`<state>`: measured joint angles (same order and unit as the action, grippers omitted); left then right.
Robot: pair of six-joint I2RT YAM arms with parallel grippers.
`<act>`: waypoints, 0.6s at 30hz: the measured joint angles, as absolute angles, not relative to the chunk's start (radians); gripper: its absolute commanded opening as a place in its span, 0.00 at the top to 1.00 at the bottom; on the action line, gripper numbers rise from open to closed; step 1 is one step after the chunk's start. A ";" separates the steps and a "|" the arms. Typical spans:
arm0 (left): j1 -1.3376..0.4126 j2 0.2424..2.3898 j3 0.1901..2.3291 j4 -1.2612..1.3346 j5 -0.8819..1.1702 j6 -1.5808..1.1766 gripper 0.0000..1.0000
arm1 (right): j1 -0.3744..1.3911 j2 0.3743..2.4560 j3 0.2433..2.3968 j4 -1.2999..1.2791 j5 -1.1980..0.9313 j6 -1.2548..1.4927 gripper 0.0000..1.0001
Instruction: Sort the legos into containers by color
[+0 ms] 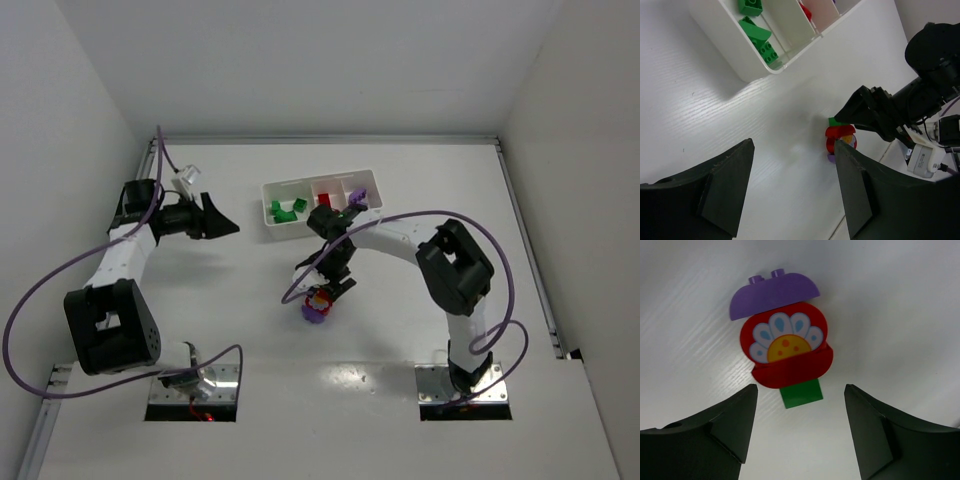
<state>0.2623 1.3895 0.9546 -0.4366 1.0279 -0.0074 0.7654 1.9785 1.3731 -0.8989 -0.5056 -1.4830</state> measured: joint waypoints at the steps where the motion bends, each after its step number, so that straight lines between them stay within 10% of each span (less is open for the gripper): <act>1: 0.264 1.390 0.955 -0.440 1.029 -0.007 0.29 | 0.770 1.988 1.383 -0.895 -0.505 -1.484 0.30; 18: 0.277 1.426 0.955 -0.463 1.051 0.012 0.29 | 0.803 2.023 1.391 -0.845 -0.467 -1.505 0.46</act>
<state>0.2768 1.4258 0.9546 -0.4625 1.0512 0.0124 0.8032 2.0232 1.3907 -0.8448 -0.4671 -1.5047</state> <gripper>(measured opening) 0.713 0.555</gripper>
